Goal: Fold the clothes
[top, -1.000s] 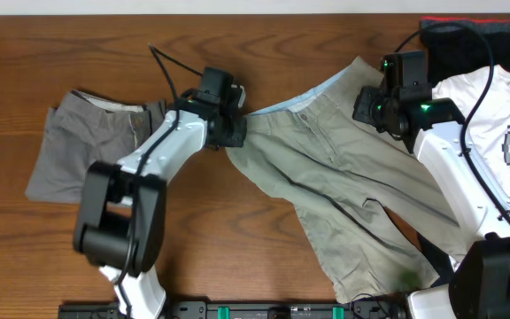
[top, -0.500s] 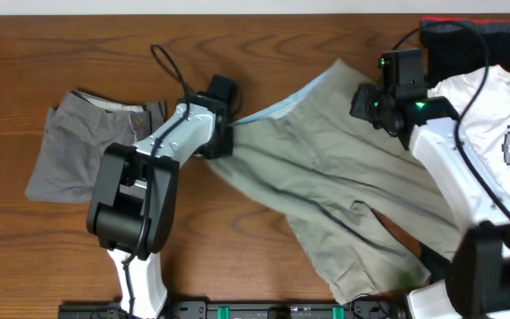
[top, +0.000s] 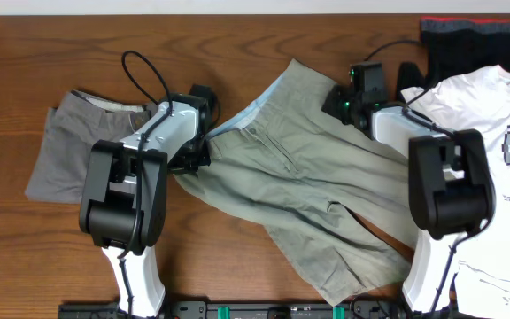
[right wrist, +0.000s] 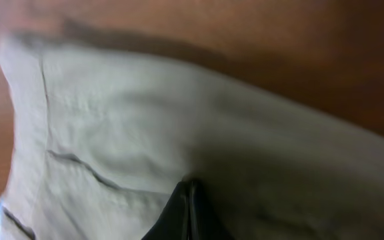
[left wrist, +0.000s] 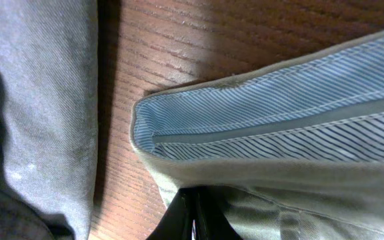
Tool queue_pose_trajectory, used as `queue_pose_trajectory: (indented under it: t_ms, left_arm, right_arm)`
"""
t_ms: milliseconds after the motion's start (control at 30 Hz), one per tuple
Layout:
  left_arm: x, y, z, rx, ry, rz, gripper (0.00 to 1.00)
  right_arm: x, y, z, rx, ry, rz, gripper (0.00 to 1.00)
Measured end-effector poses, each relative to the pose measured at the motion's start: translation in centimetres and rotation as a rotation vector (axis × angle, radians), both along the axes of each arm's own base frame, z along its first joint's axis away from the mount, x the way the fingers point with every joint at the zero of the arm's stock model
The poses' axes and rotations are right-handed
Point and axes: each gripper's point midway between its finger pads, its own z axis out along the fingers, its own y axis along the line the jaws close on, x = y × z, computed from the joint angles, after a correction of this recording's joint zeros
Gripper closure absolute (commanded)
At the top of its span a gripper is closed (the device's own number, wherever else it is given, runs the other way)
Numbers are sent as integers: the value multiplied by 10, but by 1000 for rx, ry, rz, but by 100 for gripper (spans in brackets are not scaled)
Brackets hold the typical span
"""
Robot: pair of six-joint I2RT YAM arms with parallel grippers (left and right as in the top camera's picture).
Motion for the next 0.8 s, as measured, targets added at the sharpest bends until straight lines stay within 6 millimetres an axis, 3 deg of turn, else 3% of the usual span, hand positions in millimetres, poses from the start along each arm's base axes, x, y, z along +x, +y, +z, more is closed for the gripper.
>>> queue_pose_trajectory:
  t_ms: [200,300,467,633,700,800]
  left_arm:
    - [1,-1,2,-19,-27,6,92]
    - [7,-5,9,-53,-78,12,83]
    - [24,-6,50,-107,-227,31,67]
    - [28,4,84,-126,-322,64,61]
    - [28,6,88,-128,-334,69,60]
    - [26,6,88,-126,-323,67,60]
  right_arm:
    - [46,36,-3,132,-47,1,99]
    - [74,63,-2,176,-65,37,99]
    - [107,102,2,208,-87,85,99]
    - [130,130,8,207,-143,133,99]
    - [133,135,12,187,-162,173,83]
    - [130,137,20,157,-149,248,69]
